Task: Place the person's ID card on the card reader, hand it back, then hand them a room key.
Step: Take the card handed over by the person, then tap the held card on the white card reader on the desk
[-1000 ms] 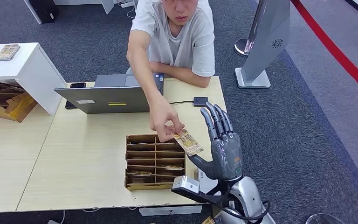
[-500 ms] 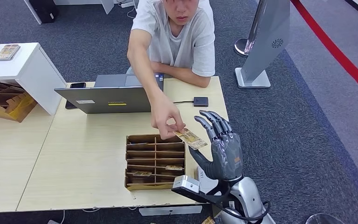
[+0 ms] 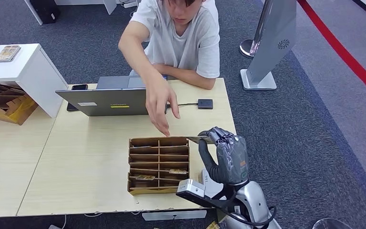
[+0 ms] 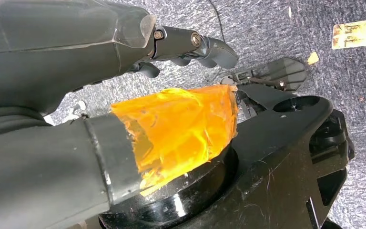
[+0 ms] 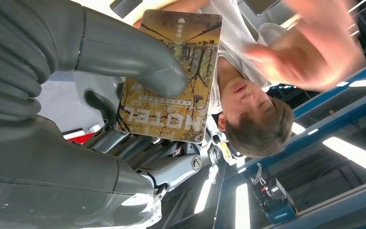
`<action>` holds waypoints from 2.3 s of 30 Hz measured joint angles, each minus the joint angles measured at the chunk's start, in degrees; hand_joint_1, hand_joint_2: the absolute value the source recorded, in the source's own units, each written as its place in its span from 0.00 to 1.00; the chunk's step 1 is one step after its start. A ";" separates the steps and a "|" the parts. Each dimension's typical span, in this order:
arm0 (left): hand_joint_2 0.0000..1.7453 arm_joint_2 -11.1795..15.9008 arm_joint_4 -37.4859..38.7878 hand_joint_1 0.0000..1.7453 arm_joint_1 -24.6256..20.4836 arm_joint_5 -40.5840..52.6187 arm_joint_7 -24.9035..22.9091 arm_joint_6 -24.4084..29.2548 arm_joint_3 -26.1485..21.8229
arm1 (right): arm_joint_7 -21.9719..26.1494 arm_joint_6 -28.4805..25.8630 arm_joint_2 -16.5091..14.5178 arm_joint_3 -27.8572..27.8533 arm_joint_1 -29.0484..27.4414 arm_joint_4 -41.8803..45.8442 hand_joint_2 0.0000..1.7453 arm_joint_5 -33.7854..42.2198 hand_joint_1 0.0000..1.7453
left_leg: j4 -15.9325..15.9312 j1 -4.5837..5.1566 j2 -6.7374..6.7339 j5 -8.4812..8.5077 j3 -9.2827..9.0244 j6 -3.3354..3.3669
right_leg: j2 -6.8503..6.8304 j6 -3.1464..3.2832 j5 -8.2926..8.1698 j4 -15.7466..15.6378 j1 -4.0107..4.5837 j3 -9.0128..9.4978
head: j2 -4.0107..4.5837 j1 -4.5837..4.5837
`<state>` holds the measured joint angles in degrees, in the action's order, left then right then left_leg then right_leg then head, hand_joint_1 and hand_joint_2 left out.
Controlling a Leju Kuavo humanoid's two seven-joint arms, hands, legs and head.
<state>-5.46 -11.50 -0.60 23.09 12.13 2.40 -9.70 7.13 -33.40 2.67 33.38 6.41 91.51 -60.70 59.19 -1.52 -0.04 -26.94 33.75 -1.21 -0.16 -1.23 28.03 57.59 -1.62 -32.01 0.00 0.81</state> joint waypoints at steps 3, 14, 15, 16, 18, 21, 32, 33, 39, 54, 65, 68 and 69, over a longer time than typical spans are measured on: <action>0.00 0.00 0.00 0.00 0.00 0.06 0.00 0.00 0.00 | 0.05 0.02 0.00 0.00 -0.08 0.02 1.00 0.21 1.00 | 0.00 0.00 0.00 0.00 0.00 0.00 | 0.00 0.00 0.00 0.00 0.00 0.00 | 0.00 0.00; 0.00 -0.01 0.00 0.00 0.00 0.32 0.01 0.00 -0.02 | 1.76 1.53 0.00 0.00 -0.63 0.75 1.00 5.03 1.00 | 0.00 0.00 0.00 0.00 0.00 0.00 | 0.00 0.00 0.00 0.00 0.00 0.00 | 0.00 -0.01; 0.00 -0.01 0.00 0.00 0.00 0.32 0.01 0.00 -0.02 | 1.98 1.82 0.00 0.00 -0.70 0.86 1.00 5.69 1.00 | 0.00 0.00 0.00 0.00 0.00 0.00 | 0.00 0.00 0.00 0.00 0.00 0.00 | 0.00 -0.01; 0.00 -0.01 0.00 0.00 0.00 0.32 0.02 0.00 -0.02 | 2.22 2.16 0.00 0.00 -0.82 0.97 1.00 6.49 1.00 | 0.00 0.00 0.00 0.00 0.00 0.00 | 0.00 0.00 0.00 0.00 0.00 0.00 | 0.00 -0.01; 0.00 -0.01 0.00 0.00 0.01 0.32 0.02 0.00 -0.02 | 2.69 2.93 0.00 -0.02 -1.22 1.21 1.00 8.13 1.00 | 0.00 0.00 0.00 0.00 0.00 0.00 | 0.00 0.00 0.00 0.00 0.00 0.00 | 0.00 -0.01; 0.00 -0.02 0.00 0.00 0.01 0.32 0.02 0.03 -0.02 | 3.19 3.93 0.00 -0.21 -2.07 1.48 1.00 10.28 1.00 | 0.00 0.00 0.00 0.00 0.00 0.00 | 0.00 0.00 0.00 0.00 0.00 0.00 | 0.00 0.00; 0.00 -0.02 0.00 0.00 0.03 0.32 0.02 0.21 -0.14 | 3.94 5.56 0.00 -2.32 -5.89 1.47 1.00 14.65 1.00 | 0.00 0.00 0.00 0.00 0.01 0.00 | 0.00 0.00 0.00 0.00 0.00 0.00 | 0.00 0.00; 0.00 -0.02 0.00 0.00 0.03 0.32 0.02 0.21 -0.16 | 3.93 5.69 0.00 -2.56 -6.24 1.43 1.00 14.90 1.00 | 0.00 0.00 0.00 0.00 0.01 0.00 | 0.00 0.00 0.00 0.00 0.00 0.00 | 0.00 0.00; 0.00 -0.02 0.00 0.00 0.04 0.32 0.02 0.22 -0.49 | 3.84 6.53 0.00 -3.78 -7.86 0.71 1.00 16.21 1.00 | 0.00 0.00 0.00 0.00 0.01 0.00 | 0.00 0.00 0.00 0.00 0.00 0.00 | 0.00 -0.01; 0.00 0.15 0.00 0.00 0.12 0.19 -1.31 -2.29 -1.72 | 2.65 8.84 -0.26 -5.23 -9.08 -3.08 1.00 18.74 1.00 | 0.00 0.00 0.00 -0.01 0.01 0.00 | 0.00 0.00 0.00 0.00 0.00 0.00 | 0.00 -0.01; 0.00 2.46 0.05 0.00 1.73 -1.35 -3.43 -9.53 -3.34 | 1.27 10.95 -0.66 -5.38 -8.47 -6.28 1.00 19.87 1.00 | -0.01 0.00 0.00 -0.01 0.03 0.00 | -0.01 -0.01 0.01 0.00 0.00 0.00 | 0.00 -0.01; 0.00 2.93 0.11 0.00 2.06 -1.46 -3.45 -9.79 -3.47 | 1.24 11.22 -0.67 -5.43 -8.35 -6.86 1.00 19.90 1.00 | -0.01 0.00 0.01 -0.01 0.03 0.00 | -0.03 -0.01 0.01 0.00 0.00 0.01 | 0.00 -0.01; 0.00 3.03 0.11 0.00 2.12 -1.47 -3.45 -9.80 -3.49 | 1.23 11.26 -0.67 -5.44 -8.34 -6.99 1.00 19.90 1.00 | -0.01 0.00 0.01 -0.01 0.03 0.00 | -0.04 -0.01 0.01 0.00 0.00 0.01 | 0.00 0.00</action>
<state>-2.44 -11.39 1.52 21.62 8.68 -7.40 -13.19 8.37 -22.14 1.99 27.93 -1.93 84.52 -40.81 59.18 -1.52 -0.03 -26.95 33.78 -1.21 -0.20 -1.24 28.04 57.59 -1.62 -32.00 0.00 0.81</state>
